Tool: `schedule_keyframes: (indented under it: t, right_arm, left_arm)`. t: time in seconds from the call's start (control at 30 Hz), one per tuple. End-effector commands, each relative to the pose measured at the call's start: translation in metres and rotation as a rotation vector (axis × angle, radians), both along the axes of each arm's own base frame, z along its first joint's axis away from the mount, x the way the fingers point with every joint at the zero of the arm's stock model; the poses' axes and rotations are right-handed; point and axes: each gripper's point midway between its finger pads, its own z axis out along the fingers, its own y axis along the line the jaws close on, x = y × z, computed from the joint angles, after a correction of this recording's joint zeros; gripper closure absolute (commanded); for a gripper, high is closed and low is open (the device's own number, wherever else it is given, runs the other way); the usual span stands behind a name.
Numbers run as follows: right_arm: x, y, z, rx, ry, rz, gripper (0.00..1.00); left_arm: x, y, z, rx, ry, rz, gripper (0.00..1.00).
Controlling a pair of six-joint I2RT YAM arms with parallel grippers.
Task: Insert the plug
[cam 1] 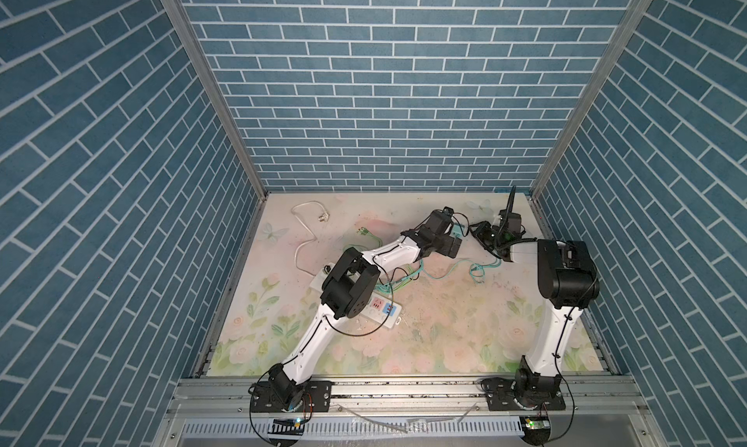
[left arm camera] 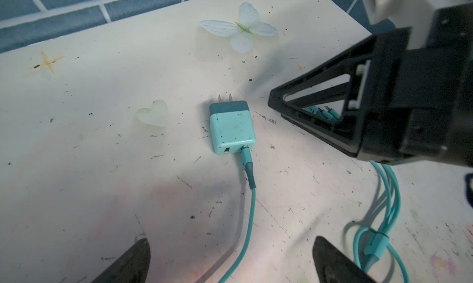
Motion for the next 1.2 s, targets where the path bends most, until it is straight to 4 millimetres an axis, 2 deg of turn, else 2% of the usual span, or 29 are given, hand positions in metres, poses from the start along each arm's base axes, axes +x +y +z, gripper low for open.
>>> schedule_keyframes:
  t: [0.0,0.17,0.2,0.23,0.43,0.53,0.83,1.07,1.1,1.13,1.17]
  right_arm:
    - [0.025,0.004,0.03,0.061,-0.089,-0.003,0.63]
    - [0.041,0.009,0.02,0.092,-0.067,0.013,0.62]
    - [0.045,0.011,0.026,0.104,-0.078,0.017,0.62]
    - [0.047,0.011,0.009,0.116,-0.049,0.016,0.62]
    - [0.055,0.022,-0.007,0.145,-0.004,0.042,0.63]
    - [0.056,0.032,-0.008,0.163,0.002,0.077,0.63]
    - [0.028,0.07,-0.023,0.23,0.042,0.161,0.66]
    - [-0.022,0.087,-0.03,0.22,0.097,0.176,0.66]
    - [-0.03,0.09,-0.036,0.221,0.116,0.182,0.66]
    - [-0.034,0.095,-0.024,0.227,0.098,0.193,0.66]
    - [-0.04,0.099,-0.025,0.237,0.1,0.199,0.66]
  left_arm:
    - [-0.003,0.005,0.002,0.0,-0.002,0.008,0.0]
    - [-0.011,0.017,0.004,0.012,-0.003,0.02,0.0]
    - [-0.014,0.02,0.003,0.015,-0.003,0.022,0.0]
    - [-0.016,0.024,0.004,0.015,-0.004,0.027,0.0]
    - [-0.026,0.044,0.009,0.028,-0.016,0.053,0.0]
    - [-0.029,0.05,0.01,0.03,-0.018,0.056,0.0]
    - [-0.028,0.059,0.008,0.043,-0.023,0.08,0.0]
    - [-0.03,0.063,0.007,0.05,-0.019,0.078,0.0]
    - [-0.031,0.063,0.004,0.051,-0.016,0.074,0.0]
    - [-0.032,0.064,0.003,0.049,-0.013,0.074,0.0]
    - [-0.034,0.065,0.0,0.05,-0.008,0.074,0.0]
